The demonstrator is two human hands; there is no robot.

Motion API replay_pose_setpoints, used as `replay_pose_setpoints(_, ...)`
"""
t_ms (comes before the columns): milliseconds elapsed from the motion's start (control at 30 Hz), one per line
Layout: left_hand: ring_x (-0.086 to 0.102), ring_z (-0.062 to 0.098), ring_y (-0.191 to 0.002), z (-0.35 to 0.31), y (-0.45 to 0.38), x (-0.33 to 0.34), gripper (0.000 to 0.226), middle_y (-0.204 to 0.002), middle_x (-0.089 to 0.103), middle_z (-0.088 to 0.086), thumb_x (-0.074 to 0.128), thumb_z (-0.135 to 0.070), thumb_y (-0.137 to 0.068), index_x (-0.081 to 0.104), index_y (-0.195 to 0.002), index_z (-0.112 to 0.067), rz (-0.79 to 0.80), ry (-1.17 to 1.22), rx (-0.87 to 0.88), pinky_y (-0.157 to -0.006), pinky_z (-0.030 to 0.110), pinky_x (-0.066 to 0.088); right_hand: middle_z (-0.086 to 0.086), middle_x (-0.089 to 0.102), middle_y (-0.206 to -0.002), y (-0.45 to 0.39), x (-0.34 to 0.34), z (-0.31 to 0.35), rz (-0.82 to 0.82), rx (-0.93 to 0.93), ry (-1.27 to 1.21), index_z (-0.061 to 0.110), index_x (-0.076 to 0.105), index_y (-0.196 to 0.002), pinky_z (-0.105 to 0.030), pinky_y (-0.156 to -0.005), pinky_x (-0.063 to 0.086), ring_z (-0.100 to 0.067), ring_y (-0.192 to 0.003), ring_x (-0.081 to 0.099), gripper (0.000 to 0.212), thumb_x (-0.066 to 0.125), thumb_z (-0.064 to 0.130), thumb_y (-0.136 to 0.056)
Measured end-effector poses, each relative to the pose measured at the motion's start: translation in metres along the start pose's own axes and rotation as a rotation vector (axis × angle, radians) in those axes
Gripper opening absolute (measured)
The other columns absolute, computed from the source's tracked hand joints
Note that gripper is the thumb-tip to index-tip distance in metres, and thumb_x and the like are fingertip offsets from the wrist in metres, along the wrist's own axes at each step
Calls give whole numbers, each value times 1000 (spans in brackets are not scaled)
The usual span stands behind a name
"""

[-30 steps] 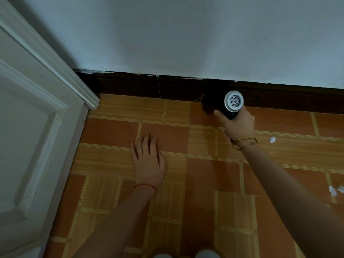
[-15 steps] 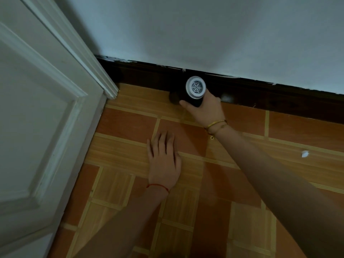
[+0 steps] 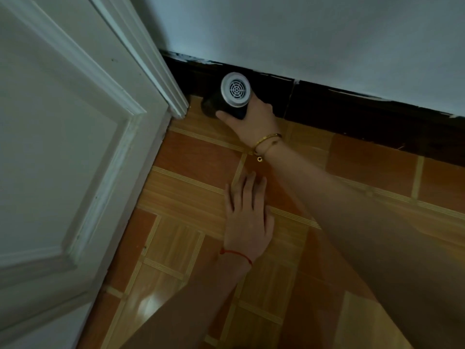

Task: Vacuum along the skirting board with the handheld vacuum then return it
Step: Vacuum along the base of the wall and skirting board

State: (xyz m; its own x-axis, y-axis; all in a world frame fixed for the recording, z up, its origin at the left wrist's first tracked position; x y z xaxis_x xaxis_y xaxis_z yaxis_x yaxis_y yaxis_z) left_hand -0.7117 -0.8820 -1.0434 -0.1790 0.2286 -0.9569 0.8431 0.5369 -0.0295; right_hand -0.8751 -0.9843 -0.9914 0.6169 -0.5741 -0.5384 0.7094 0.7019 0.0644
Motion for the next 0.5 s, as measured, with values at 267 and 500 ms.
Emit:
replay_pose_setpoints(267,27,29,-147,-1,0,-1,56,-155,39,12,37,-30,-96,40,-149,-10,4,-21,-2,-121,58,14,-3,63,-126,39,-61,-31,-89,64,76,12,50,-132,-17,-90,41,-16,-117,57,71,71,51,-76)
replay_pose_setpoints(500,26,28,-149,-3,2,-3,55,-155,37,13,39,-26,-96,39,-148,-9,-8,23,18,-121,59,12,-1,68,-116,105,-150,-80,-236,209,201,15,55,-127,-20,-82,42,-16,-108,61,66,70,53,-75)
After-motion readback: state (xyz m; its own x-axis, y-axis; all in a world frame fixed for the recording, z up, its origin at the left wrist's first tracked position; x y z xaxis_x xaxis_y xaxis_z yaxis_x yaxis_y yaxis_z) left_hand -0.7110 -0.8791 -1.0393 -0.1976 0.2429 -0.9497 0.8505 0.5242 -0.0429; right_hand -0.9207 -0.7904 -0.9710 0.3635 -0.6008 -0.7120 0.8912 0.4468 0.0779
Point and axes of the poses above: each hand's wrist, its own y-axis away from the middle knuckle, its own x-axis out of the palm, z = x × y, the point moved 10 cm from there along -y, towards the middle knuckle
